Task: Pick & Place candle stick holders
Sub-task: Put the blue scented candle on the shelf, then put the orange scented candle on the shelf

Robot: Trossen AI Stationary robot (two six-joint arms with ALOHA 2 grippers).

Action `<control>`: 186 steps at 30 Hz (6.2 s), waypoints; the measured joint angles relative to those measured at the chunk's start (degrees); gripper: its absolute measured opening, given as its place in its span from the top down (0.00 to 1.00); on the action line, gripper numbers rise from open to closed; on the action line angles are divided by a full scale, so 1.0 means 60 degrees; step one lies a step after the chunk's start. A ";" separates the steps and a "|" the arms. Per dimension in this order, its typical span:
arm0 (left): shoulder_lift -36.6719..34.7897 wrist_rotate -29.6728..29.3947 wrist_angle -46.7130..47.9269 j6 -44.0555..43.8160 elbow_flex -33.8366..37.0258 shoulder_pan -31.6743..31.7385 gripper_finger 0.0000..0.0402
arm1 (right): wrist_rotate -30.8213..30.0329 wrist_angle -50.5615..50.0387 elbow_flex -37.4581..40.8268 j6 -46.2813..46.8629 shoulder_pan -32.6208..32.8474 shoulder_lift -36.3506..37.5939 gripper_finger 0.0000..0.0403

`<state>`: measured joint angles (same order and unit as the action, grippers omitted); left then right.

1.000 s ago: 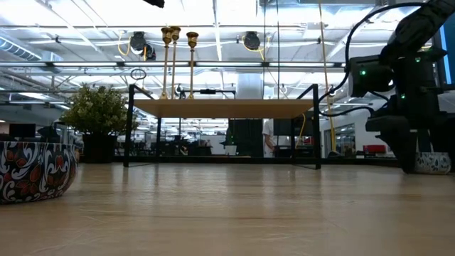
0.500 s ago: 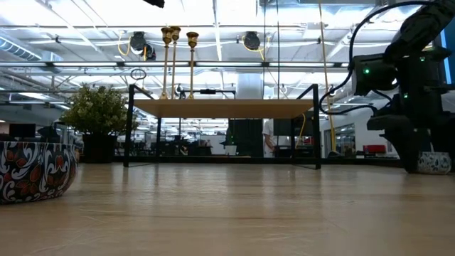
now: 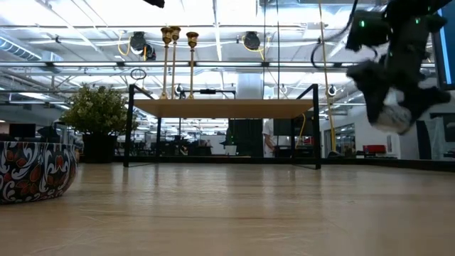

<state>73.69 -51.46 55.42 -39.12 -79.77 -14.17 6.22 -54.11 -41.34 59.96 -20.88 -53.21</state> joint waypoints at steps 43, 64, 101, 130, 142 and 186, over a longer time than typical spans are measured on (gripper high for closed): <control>0.0000 0.0080 -0.0003 -0.0014 0.0000 -0.0018 0.95 | -0.0762 0.1817 -1.0307 -0.7924 -0.1166 -0.7632 0.27; 0.0000 0.0069 -0.0278 0.0064 0.0000 -0.0018 0.95 | -0.0774 0.1533 -1.0040 -0.8893 -0.1706 -0.8673 0.26; 0.0000 0.0073 -0.0506 0.0300 0.0000 -0.0018 0.95 | -0.0025 0.2496 -0.9625 -0.9219 -0.1614 -0.8829 0.22; 0.0000 0.0284 -0.0495 0.0482 0.0000 -0.0036 0.95 | -0.0062 0.3163 -0.9618 -0.9612 -0.1570 -0.9231 0.12; 0.0000 0.0326 -0.0495 0.0486 0.0000 -0.0036 0.95 | -0.0291 0.3197 -0.9636 -0.9634 -0.1632 -0.8791 0.11; -0.0004 0.4331 0.5763 -0.5709 0.2321 0.0912 0.65 | -0.0316 -0.2043 -0.9625 -0.8530 -0.0998 -0.3523 0.11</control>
<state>73.67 -25.48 90.00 -73.38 -65.84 -8.70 4.32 -66.37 -99.09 8.78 -26.87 -74.35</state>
